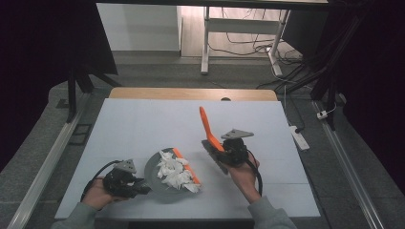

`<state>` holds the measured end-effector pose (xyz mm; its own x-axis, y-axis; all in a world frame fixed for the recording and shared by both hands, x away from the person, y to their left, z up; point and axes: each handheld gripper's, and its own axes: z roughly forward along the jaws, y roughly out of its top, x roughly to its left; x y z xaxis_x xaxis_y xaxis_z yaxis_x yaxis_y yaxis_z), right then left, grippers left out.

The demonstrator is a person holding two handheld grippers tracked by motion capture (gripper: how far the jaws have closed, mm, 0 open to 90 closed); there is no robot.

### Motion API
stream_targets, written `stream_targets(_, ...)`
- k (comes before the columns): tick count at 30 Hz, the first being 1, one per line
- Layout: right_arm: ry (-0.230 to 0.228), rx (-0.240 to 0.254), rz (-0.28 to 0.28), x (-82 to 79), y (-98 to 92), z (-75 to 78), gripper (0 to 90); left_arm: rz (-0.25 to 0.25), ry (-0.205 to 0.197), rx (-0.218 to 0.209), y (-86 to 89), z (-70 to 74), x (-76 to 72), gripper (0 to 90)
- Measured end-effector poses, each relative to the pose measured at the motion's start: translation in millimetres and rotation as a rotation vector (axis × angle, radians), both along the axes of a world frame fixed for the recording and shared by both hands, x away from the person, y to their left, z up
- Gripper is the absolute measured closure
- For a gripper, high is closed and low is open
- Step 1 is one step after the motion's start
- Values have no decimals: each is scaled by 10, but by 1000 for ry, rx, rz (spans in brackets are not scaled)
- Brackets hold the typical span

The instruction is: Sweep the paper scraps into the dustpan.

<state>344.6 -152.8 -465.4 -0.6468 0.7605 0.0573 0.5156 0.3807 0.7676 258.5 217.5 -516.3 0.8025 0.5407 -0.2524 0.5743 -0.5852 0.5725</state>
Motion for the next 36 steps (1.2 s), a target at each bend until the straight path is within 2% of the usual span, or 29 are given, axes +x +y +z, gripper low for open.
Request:
stream_targets(3,17,8,-33,-93,-164,-49,702,7,5,-5,6,-5,-15,614)
stream_targets(7,27,8,-38,-194,-228,-77,702,15,9,-10,6,-14,-32,614)
stream_targets(8,38,10,-40,-264,-242,-107,702,15,9,-9,4,-11,-34,614)
stream_targets(14,65,0,-34,-357,-218,-205,703,29,14,-11,-23,-9,-48,614)
stream_targets(24,77,-11,5,-412,104,-239,703,90,33,-6,-170,24,-99,614)
stream_targets(28,100,45,21,-440,231,-215,703,103,40,-6,-220,31,-110,614)
stream_targets(36,77,78,86,-482,601,-87,703,108,47,-15,-248,28,-113,614)
